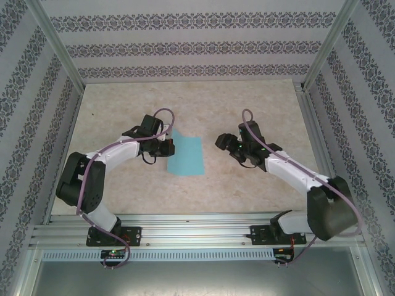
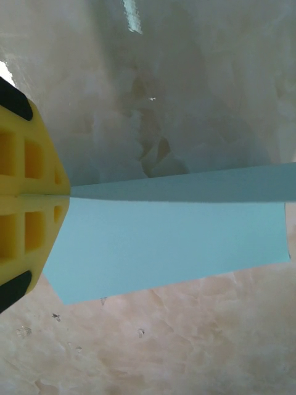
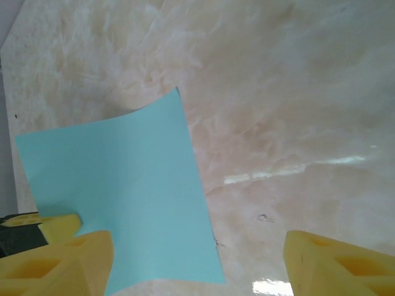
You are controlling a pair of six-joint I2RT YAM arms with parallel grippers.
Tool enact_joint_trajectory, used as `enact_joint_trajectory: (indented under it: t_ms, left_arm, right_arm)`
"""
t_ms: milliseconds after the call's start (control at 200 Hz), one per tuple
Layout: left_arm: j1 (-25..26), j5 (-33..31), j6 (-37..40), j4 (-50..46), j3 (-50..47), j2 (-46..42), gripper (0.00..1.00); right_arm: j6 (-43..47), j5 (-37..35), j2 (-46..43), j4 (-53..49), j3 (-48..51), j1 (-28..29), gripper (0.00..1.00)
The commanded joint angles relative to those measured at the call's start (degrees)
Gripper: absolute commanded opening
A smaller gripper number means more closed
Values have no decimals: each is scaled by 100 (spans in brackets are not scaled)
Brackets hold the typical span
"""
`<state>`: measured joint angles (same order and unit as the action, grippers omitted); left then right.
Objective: Fold a paper plane with a square sheet of paper (fold left side to right side)
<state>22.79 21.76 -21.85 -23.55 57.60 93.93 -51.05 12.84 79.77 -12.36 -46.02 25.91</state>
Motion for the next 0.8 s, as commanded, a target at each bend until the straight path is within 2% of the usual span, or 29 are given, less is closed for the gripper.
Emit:
enact_joint_trajectory:
  t_ms: [0, 75, 170, 345, 589, 794]
  left_arm:
    - [65, 62, 189, -93, 172, 136, 0]
    - [62, 69, 160, -82, 188, 174, 3]
    - [61, 68, 112, -89, 216, 187, 7]
    - [61, 190, 47, -131, 314, 172, 19]
    - [63, 417, -84, -150, 439, 161, 33]
    - [68, 583, -305, -19, 565, 186, 44]
  right_arm:
    - [-457, 387, 732, 916, -425, 330, 72]
    - [-519, 472, 1291, 1103, -631, 525, 70]
    - [-568, 566, 1868, 1225, -908, 703, 61]
    - [-486, 564, 2570, 1102, -1236, 870, 60]
    - [-337, 562, 3066, 832, -1366, 922, 56]
    - [-203, 562, 3155, 700, -1404, 924, 55]
